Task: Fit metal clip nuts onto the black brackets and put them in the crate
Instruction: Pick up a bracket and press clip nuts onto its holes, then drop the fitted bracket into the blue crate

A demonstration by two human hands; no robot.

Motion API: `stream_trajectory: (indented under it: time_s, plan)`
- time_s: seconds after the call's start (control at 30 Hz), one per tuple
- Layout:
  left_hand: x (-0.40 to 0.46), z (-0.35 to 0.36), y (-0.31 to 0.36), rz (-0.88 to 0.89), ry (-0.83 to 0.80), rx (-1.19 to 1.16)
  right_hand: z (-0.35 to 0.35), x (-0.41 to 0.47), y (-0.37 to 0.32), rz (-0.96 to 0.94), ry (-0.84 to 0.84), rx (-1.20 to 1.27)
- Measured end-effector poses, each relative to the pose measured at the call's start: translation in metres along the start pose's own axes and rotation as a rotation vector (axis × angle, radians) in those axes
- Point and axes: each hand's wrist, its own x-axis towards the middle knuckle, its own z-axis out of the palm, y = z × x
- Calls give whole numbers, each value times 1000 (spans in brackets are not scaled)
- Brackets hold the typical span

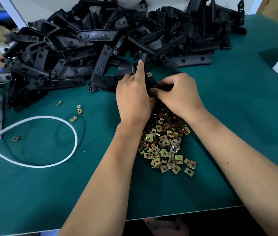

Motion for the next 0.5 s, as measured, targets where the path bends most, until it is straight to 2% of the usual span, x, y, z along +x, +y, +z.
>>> stream_trajectory:
  time_s: [0.13,0.3,0.5]
  plan:
    - [0,-3,8,29,-45,80,-2,0,1,37,34,-24]
    - [-1,-4,17,126,-26,140,-3,1,7,107,56,-39]
    - [-1,-5,29,149,-120,139,-9,-15,4,128,109,-95]
